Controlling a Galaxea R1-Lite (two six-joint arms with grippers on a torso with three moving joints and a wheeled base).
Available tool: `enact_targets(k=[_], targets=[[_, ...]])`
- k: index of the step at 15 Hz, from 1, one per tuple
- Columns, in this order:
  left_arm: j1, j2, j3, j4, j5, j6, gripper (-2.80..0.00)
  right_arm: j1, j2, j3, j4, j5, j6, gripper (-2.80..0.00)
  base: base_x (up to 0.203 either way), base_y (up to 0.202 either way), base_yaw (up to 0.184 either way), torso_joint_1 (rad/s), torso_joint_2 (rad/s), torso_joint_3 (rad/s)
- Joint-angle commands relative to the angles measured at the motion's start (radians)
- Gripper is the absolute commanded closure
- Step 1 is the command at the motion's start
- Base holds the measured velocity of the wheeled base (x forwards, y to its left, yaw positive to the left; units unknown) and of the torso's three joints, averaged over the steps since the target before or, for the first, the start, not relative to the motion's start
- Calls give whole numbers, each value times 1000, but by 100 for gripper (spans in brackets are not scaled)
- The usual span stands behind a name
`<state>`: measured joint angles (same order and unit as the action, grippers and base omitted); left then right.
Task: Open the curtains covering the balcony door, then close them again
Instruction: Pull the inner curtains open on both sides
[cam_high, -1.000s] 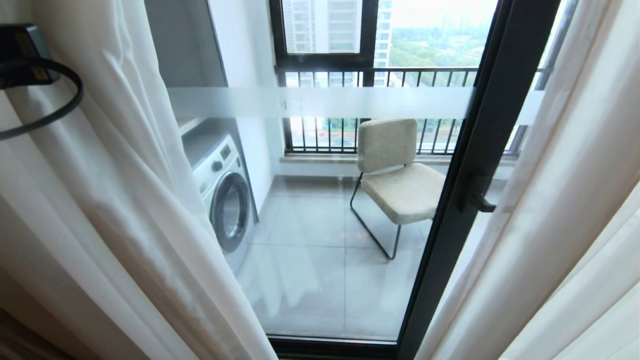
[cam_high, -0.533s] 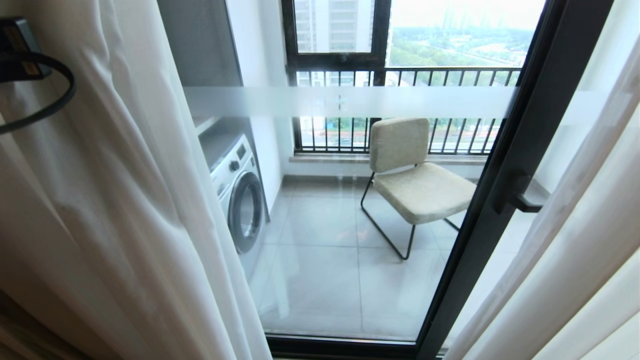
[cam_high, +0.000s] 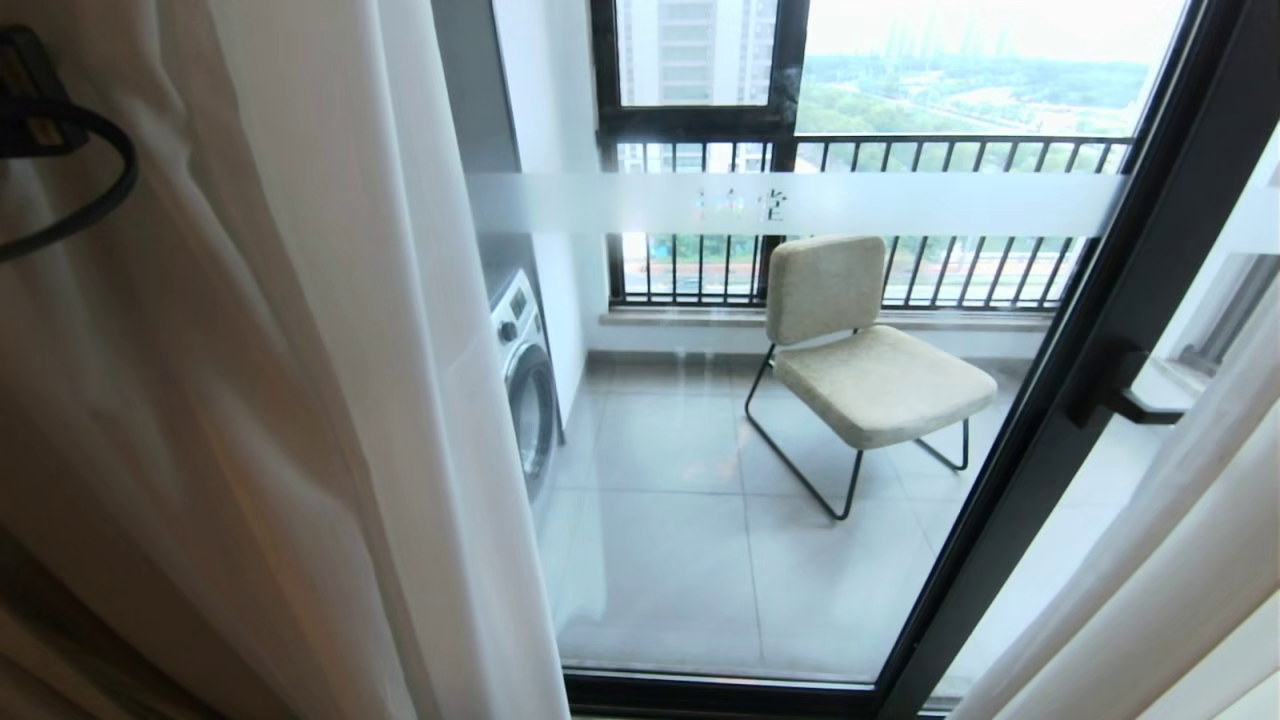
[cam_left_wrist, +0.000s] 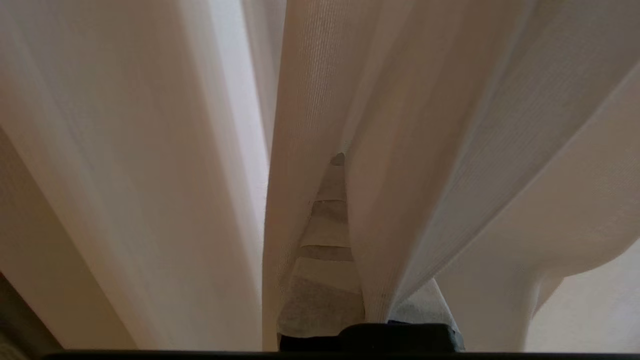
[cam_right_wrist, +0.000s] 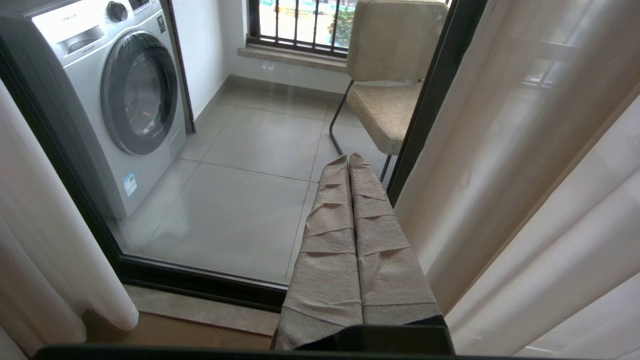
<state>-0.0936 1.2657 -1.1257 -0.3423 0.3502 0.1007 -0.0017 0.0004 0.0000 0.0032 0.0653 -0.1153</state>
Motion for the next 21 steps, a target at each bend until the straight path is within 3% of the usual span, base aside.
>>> enact_targets(k=[1,15,21], targets=[[0,-3,0,-3,3,2,0,0,0,0,0,1,-1,0,0,188,-2,5,7,9],[-1,-11,0,-1,1,4,0,0,0,0,0,1,-1,0,0,185,0,1,2,2],[20,1,-6,-3,-2,2,0,0,0,0,0,1,-1,0,0,0,0,0,0,0]])
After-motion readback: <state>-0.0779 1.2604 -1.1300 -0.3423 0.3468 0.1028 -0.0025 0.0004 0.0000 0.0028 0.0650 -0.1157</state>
